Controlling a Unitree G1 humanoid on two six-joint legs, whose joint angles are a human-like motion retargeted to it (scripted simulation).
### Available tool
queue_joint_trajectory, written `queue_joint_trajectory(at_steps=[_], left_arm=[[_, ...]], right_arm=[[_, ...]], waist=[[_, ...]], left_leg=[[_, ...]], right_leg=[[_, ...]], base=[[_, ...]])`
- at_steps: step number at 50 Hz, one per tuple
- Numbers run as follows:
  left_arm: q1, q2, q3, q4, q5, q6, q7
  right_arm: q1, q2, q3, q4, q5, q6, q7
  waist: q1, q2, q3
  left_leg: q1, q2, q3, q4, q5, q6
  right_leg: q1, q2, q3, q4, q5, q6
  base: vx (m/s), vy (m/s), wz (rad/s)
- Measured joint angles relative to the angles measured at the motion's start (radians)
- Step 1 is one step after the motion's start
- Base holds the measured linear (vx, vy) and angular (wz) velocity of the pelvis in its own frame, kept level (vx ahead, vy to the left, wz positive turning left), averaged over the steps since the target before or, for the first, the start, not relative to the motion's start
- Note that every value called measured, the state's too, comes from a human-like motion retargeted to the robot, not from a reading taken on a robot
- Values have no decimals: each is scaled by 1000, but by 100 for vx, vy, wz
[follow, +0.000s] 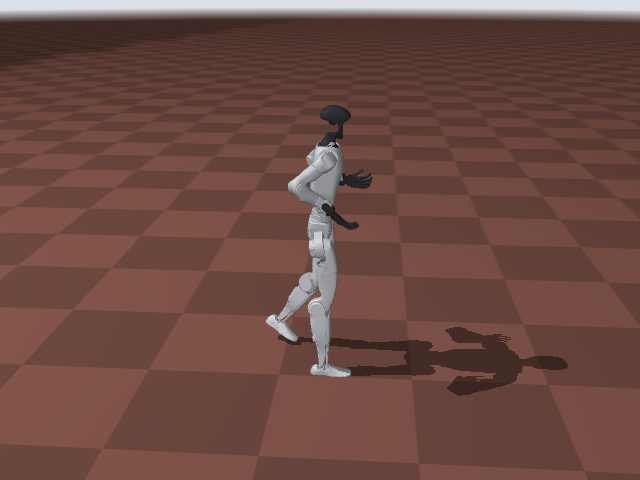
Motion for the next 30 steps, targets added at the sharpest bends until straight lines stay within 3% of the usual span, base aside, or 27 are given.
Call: queue_joint_trajectory(at_steps=[2,5,8,10,14,20,22,25,30], left_arm=[[1,4,-1,-1,-1,6,2],[3,12,7,-7,-9,13,5],[13,18,21,-15,-13,11,7],[17,19,36,-16,-18,8,12],[11,14,73,-13,-27,2,37],[13,2,92,-22,-21,2,53],[8,0,85,-22,-15,5,44],[0,-10,64,-24,-29,13,31],[-19,-13,20,-18,-38,14,-27]], right_arm=[[-6,-7,10,5,-7,-2,-15],[-23,-14,26,12,-16,10,-35],[-26,-12,37,19,-13,21,-39],[-30,-5,40,26,-7,25,-44],[-51,16,28,52,-14,28,-61],[-65,33,14,72,-35,21,-77],[-69,32,15,75,-36,16,-74],[-66,36,16,80,-19,11,-62],[-33,32,-6,83,-13,13,-7]], waist=[[1,-25,-26],[13,-50,-54],[47,-72,-51],[79,-73,-45],[150,-39,-17],[178,51,8],[170,63,2],[151,73,-13],[108,130,-28]], left_leg=[[-151,-27,120,198,48,19],[-347,31,369,399,18,110],[-417,93,577,392,-94,191],[-437,113,673,302,-137,203],[-399,132,855,-76,-87,145],[-340,150,1204,-498,-6,-27],[-330,138,1222,-545,-1,-47],[-301,136,1149,-545,-27,-30],[-188,194,996,-545,-83,-10]], right_leg=[[5,-52,-53,7,-15,0],[7,-101,-135,30,-43,-6],[28,-130,-204,54,-65,-17],[37,-126,-243,68,-73,-35],[76,-72,-316,78,-85,-73],[208,59,-456,67,-109,-75],[242,82,-488,78,-106,-81],[280,95,-529,132,-70,-112],[239,95,-529,463,92,-221]], base=[[40,-8,170],[38,-11,164],[37,-12,130],[37,-8,98],[38,-4,76],[43,3,102],[48,6,113],[54,8,115],[59,11,119]])
